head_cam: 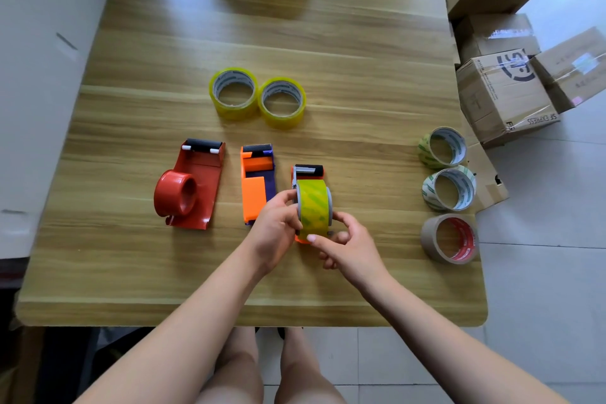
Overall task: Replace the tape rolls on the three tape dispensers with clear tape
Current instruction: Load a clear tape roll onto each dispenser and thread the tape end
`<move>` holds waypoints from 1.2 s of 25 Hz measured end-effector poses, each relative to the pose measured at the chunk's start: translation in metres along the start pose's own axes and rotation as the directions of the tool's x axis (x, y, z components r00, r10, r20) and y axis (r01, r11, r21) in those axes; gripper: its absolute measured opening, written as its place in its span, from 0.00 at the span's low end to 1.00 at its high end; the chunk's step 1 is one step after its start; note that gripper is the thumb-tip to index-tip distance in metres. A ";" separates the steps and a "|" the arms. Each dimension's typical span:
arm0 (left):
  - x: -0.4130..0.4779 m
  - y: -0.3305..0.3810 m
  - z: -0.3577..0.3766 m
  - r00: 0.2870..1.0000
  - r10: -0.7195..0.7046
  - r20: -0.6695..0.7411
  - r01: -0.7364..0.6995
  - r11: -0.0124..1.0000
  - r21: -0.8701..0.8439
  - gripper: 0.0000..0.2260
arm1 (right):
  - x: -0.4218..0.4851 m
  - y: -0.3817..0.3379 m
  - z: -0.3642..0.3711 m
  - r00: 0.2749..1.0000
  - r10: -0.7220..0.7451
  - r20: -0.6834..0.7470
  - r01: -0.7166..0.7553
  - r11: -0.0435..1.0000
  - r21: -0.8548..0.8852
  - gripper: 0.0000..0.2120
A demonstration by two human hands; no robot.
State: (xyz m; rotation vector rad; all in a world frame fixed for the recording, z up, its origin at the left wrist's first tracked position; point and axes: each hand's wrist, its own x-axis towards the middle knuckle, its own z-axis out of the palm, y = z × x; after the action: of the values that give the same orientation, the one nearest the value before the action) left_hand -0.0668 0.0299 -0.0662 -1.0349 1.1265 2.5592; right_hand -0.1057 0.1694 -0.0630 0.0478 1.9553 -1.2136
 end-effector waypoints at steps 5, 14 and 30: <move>0.001 0.003 0.001 1.000 0.010 -0.006 -0.011 0.999 -0.051 0.34 | -0.004 0.007 -0.006 0.995 0.024 -0.100 -0.023 1.000 0.006 0.27; 0.006 -0.002 -0.001 0.999 0.041 0.026 -0.041 0.999 0.006 0.35 | 0.006 0.001 -0.003 0.972 0.228 0.062 -0.233 0.875 0.424 0.24; 0.005 -0.039 -0.014 0.941 0.307 0.141 -0.310 0.616 0.724 0.24 | 0.006 -0.022 0.000 0.879 0.476 0.029 -0.436 0.778 0.452 0.10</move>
State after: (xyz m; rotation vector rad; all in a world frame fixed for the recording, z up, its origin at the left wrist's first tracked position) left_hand -0.0471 0.0468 -0.0995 -0.6426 2.2413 1.9058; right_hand -0.1193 0.1554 -0.0505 0.7873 1.5579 -1.3067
